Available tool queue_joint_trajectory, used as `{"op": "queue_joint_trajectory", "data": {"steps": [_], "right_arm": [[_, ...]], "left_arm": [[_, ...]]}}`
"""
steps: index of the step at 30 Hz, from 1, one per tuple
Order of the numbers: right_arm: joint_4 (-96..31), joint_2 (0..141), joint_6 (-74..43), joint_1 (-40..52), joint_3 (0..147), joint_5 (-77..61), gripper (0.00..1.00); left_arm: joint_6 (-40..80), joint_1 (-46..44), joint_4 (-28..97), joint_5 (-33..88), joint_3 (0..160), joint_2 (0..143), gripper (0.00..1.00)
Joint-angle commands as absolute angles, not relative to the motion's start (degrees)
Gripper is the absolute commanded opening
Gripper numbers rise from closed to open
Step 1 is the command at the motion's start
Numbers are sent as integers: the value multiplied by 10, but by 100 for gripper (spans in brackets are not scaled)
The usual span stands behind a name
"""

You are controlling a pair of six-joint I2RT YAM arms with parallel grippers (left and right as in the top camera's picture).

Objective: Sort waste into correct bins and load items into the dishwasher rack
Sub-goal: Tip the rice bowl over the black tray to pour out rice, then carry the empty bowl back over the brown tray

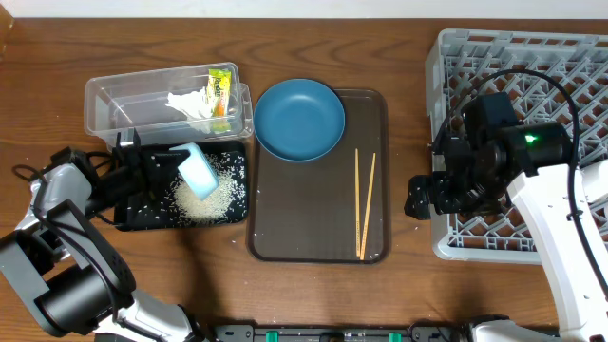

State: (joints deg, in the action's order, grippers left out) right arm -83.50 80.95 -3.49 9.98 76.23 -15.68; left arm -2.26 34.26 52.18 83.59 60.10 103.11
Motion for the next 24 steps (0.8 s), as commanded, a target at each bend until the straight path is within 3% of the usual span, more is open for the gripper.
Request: {"op": "queue_joint_trajectory", "data": {"steps": [1,4,10,13,24], "right_arm": [[-835,804,-42,105,761,-161,99],[-836,804,-42,105,761,-161,99],[-836,804,-42,105,761,-161,99],[-836,804,-42,105,761,-161,99],[-835,804,-42,105,761,-161,99]], "left_arm": [[1,345,522,824,597,1032,6],[-61,342,527,901,599,1032,6],[-20,342,503,837,600,1031,6],[-47,341,513,901,602,1030,6],[-60,329,519,893,602,965,6]]}}
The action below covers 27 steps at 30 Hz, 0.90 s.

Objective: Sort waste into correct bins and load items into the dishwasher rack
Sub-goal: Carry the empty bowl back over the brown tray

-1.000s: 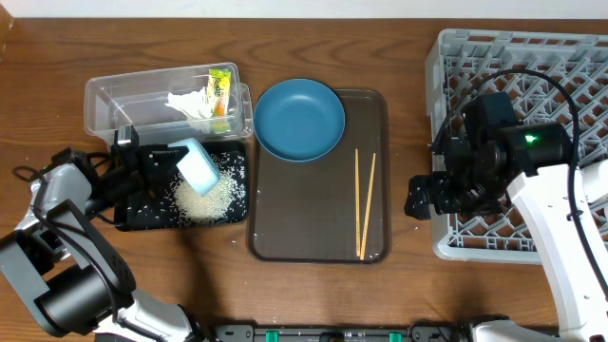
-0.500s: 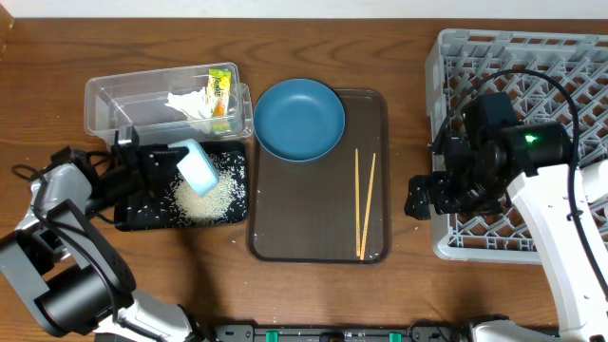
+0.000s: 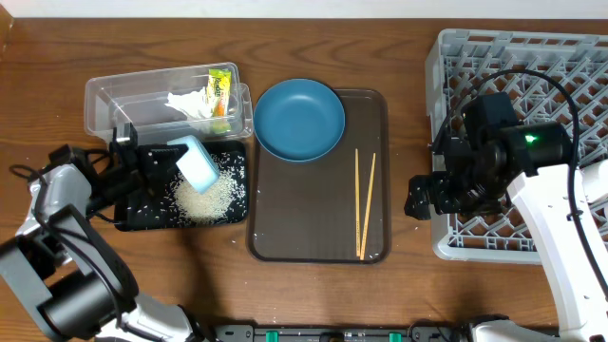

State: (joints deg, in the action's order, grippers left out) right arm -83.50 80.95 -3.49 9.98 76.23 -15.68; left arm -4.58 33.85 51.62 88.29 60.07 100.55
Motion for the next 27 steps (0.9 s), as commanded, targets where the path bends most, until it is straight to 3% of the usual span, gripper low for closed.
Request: {"op": "queue_joint_trajectory", "data": {"steps": [1,6,16,22,27], "right_arm": [[-835,804,-42,105,761,-161,99],[-831,804,-42,105,761,-161,99],[-816,804,-52,105,761,-161,99],[-816,804,-52,105,761,-161,99],[-816,804,-52,105,761,-161,99]], "left_arm": [[-59,323,521,877,603,948,6],[-28,249,531,704,603,864,6],[82,-93,482,351,602,807,6],[155,-265,387,250,602,859,6],[225,-350,321,182,602,914,6]]}}
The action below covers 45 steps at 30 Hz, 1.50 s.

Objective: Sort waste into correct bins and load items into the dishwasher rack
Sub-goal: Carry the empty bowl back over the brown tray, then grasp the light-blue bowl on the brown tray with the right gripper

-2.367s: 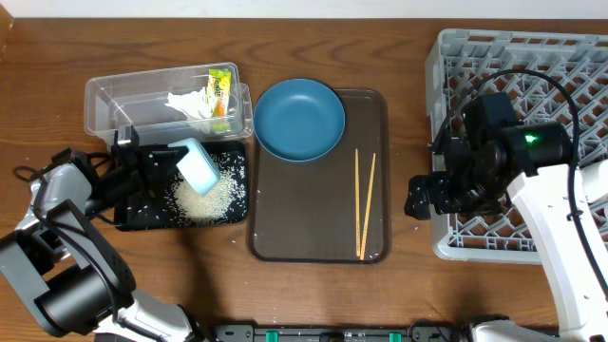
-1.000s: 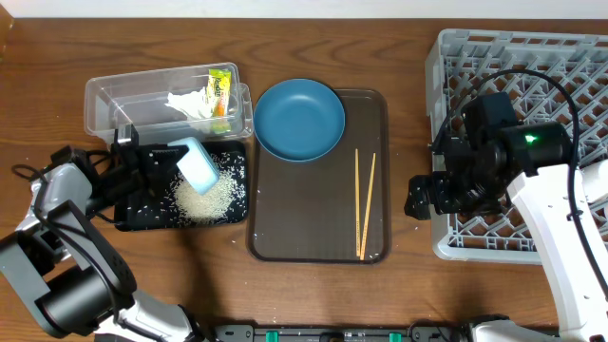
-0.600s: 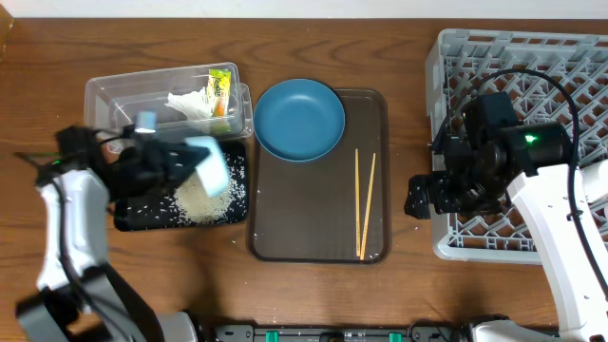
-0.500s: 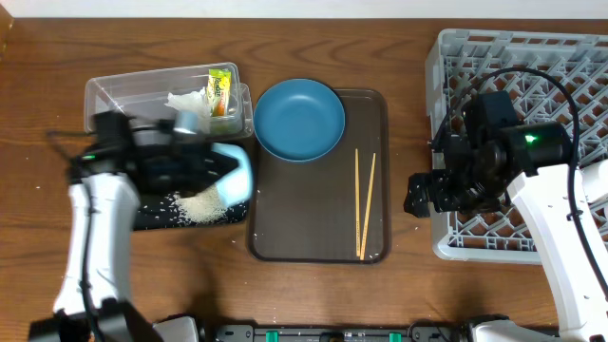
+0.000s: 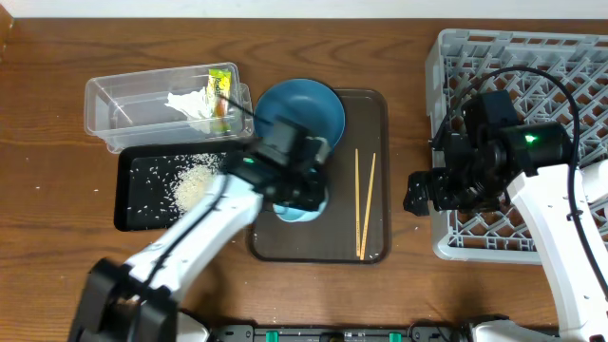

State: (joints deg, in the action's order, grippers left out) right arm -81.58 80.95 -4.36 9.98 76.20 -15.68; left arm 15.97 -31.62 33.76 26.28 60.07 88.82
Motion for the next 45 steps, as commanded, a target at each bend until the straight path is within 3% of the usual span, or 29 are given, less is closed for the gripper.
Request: {"op": "queue_joint_trajectory", "data": {"steps": [1,9,14,19,33,40,45], "right_arm": [[-816,804,-51,105,761,-161,99],[-802,804,-52,105,761,-161,99],[-779,804,-58,105,761,-161,99],[-743,804,-58,106,761,-162,99],[-634,846,-97,196,761,-167,90],[-607,931,-140,241,761,-129,79],[-597,1005,-159,261,761,-129,51]], "left_arm": [[230,-360,310,181,602,922,6],[248,-392,246,183,602,938,9],[247,-380,244,183,603,933,38],[242,-342,268,183,603,895,50],[223,-91,500,117,603,694,53],[223,-11,541,117,602,677,53],[223,-10,547,117,602,684,53]]}}
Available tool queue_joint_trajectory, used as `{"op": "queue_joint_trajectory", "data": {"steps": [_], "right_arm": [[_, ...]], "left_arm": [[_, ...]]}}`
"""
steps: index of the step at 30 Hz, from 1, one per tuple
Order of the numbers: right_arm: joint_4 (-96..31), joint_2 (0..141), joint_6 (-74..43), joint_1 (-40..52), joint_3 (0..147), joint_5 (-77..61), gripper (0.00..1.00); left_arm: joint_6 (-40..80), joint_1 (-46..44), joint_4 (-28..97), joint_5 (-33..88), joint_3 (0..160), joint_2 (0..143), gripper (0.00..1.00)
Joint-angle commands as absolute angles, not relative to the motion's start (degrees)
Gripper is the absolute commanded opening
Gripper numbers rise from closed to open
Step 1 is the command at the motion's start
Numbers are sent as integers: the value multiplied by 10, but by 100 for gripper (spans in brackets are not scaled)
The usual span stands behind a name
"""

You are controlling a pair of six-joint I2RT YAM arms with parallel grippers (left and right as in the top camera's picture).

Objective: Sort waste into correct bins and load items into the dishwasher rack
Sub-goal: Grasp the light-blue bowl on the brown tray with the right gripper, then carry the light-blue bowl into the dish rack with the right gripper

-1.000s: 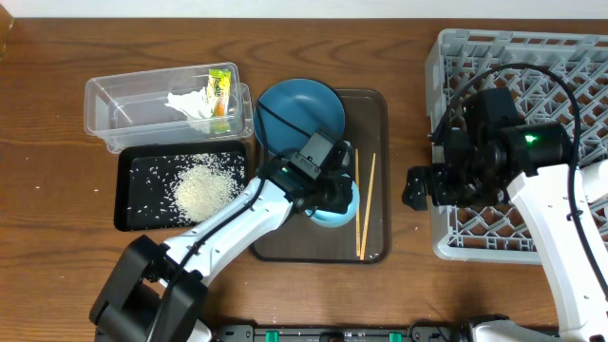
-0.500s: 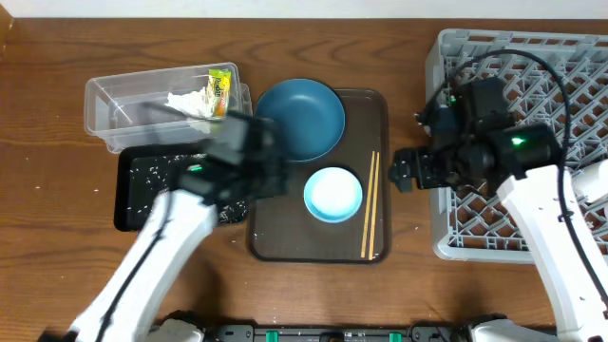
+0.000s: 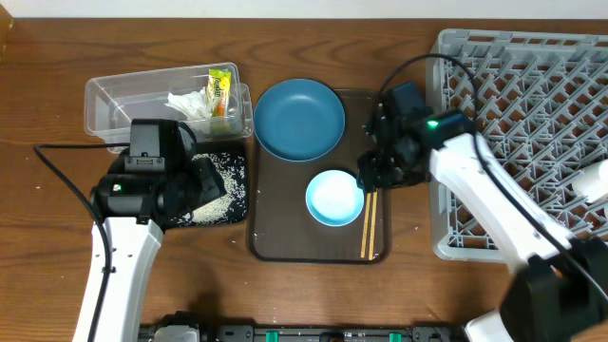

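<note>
A small light-blue bowl (image 3: 334, 198) sits upright and empty on the brown tray (image 3: 285, 237). A pair of chopsticks (image 3: 367, 233) lies just right of it, and a larger blue plate (image 3: 299, 119) rests at the tray's far end. My right gripper (image 3: 370, 179) is low over the upper ends of the chopsticks, at the bowl's right rim; its jaws are too dark to read. My left gripper (image 3: 201, 180) hangs over the black tray (image 3: 228, 214) of spilled rice, its fingers lost against the dark tray.
A clear bin (image 3: 123, 100) holding wrappers and tissue stands behind the black tray. The grey dishwasher rack (image 3: 532, 104) fills the right side, with a white item (image 3: 594, 180) at its right edge. Cables trail from both arms.
The left arm has left the bowl upright on the brown tray and is back over the black tray. The right arm has moved from the rack's left edge to the chopsticks.
My left gripper held the light-blue bowl tipped over the black tray, above a pile of rice, for two moments. Then it was over the brown tray with the bowl. Now the bowl stands free there, the left arm is withdrawn and the right gripper is at the chopsticks.
</note>
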State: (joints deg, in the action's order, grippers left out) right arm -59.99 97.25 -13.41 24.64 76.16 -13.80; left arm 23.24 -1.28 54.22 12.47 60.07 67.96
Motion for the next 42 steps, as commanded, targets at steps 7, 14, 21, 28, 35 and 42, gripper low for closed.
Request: {"op": "queue_joint_trajectory", "data": {"steps": [7,14,21,28,35,42], "right_arm": [[-573,1095,-163,279,761,-129,42],[-562,1132,-167,279,761,-135,1],[-608,1059,-167,228,798,-79,1],[-621,917,-167,149,827,127,1],[-526,820,-123,56,827,313,1],[-371,823,-50,-35,827,435,1]], "left_arm": [[223,-10,548,117,602,685,53],[223,-10,548,117,602,685,53],[223,-10,548,117,602,685,53],[223,-10,548,117,602,685,53],[223,-10,548,117,602,685,53],[223,-10,548,117,602,685,53]]}}
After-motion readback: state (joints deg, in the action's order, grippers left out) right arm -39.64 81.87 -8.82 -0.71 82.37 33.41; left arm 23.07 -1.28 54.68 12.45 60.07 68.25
